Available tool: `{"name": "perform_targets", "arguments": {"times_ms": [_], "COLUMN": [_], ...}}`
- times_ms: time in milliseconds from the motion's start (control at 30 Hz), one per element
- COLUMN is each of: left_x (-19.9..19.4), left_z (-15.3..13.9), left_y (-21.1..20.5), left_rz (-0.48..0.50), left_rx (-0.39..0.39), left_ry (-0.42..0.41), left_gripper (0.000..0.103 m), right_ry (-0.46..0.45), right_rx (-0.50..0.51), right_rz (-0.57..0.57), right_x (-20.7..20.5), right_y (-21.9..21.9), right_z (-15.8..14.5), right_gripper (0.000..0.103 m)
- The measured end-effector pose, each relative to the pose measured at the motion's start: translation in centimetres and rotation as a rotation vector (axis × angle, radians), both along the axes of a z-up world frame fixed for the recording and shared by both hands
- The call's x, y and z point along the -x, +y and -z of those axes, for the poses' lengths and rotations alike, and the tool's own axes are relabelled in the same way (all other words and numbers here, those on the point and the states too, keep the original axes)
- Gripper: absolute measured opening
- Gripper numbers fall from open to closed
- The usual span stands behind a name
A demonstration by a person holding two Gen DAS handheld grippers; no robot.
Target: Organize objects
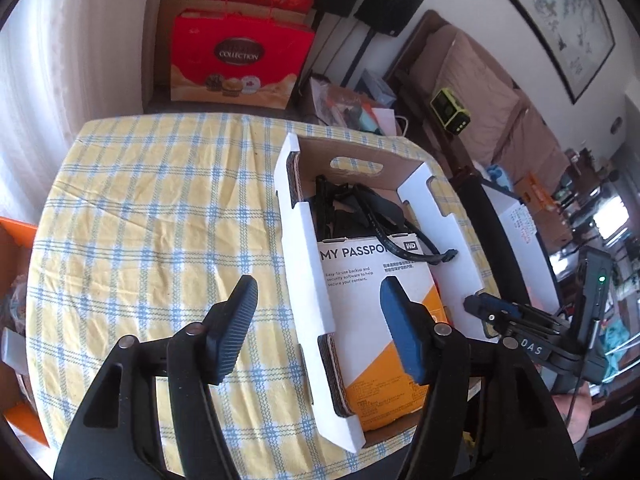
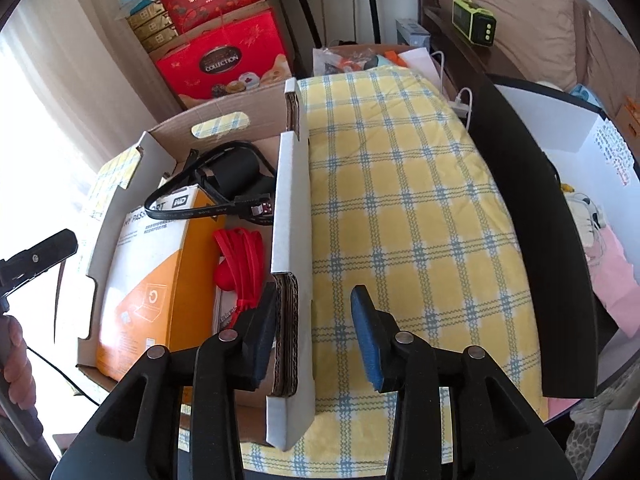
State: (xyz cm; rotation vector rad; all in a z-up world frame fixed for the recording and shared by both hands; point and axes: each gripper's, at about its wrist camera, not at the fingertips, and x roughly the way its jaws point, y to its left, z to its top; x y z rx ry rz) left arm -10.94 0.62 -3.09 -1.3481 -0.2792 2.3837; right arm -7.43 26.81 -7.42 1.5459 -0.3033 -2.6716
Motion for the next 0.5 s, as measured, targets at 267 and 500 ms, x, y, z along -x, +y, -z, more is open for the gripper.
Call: {"name": "perform_targets", "arguments": {"times_ms": [267, 500], "left_x": [-5.0, -8.4], "left_z": [-2.7, -3.5], "left_y": [0.2, 0.3], "left_rz": [-0.019, -0.039], "left_rx": [0.098, 0.113], "left_ry": [0.141, 0.178], "left_gripper": [0.088, 0.1], "right_ry": [0.126, 0.163], "right_rx": [-0.05, -0.093], "right_rz": [0.002, -0.027], "right_x": [-3.2, -5.0], "right_y": [-1.0, -2.9], "right_z": [-4.2, -6.0], "right_gripper": [0.069, 0.085]}}
